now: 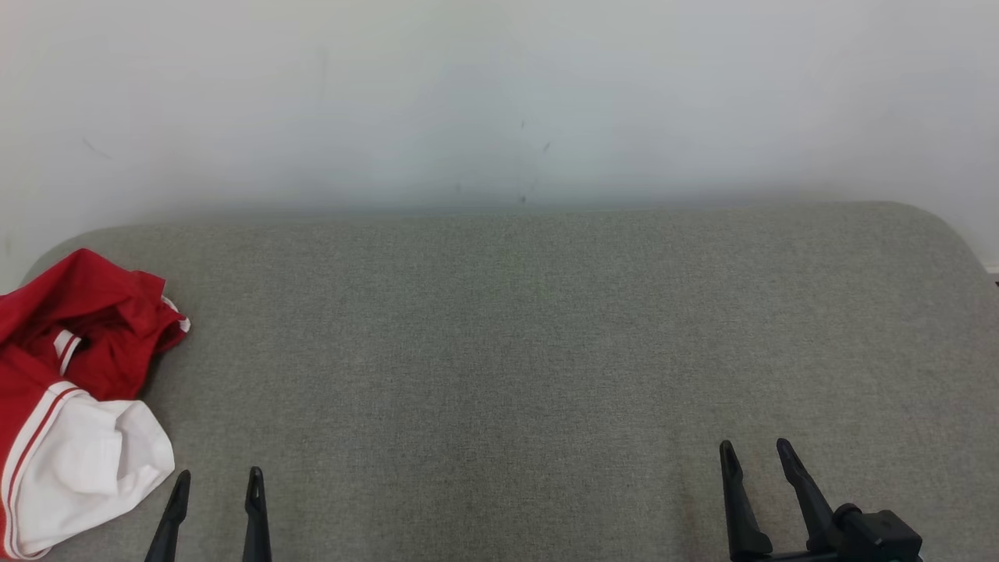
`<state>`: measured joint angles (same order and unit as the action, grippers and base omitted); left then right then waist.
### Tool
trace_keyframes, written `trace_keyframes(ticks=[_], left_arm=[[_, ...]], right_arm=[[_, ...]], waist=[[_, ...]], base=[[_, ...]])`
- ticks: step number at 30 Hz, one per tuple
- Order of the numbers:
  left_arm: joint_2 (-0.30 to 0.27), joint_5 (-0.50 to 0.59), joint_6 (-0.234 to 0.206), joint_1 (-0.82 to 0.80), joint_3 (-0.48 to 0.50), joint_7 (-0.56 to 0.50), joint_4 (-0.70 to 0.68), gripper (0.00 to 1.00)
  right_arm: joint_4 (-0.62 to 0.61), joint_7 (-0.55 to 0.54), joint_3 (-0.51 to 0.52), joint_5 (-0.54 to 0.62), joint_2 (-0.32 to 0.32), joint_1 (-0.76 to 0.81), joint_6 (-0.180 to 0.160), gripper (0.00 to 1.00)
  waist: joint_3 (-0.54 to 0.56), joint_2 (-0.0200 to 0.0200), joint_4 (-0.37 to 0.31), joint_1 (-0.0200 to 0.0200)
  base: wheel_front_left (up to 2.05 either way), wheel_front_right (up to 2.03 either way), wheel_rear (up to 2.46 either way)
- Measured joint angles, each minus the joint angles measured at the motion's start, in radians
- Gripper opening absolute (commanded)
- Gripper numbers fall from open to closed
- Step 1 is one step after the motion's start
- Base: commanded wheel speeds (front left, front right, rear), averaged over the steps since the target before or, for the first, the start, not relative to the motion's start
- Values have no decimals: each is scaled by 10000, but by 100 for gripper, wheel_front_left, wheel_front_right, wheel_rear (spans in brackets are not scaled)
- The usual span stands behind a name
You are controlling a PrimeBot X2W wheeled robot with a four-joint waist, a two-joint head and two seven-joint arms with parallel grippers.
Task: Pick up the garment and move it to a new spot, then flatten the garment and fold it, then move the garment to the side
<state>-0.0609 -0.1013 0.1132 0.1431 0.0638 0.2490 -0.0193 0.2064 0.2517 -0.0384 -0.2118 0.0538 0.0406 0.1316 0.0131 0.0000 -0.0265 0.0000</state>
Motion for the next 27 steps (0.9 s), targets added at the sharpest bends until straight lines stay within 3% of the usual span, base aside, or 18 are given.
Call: trace_keyframes(ticks=[9,27], left_arm=[[52,403,27,18,144,136,-6,100],[92,286,115,137,339,136,159,100]], right_arm=[[84,88,46,487,-23,0,0,100],[272,96,305,130,-33,-1,0,100]], waist=[[-17,0,-57,0],[-13,0,-57,0]], base=[[0,0,0],[0,0,0]])
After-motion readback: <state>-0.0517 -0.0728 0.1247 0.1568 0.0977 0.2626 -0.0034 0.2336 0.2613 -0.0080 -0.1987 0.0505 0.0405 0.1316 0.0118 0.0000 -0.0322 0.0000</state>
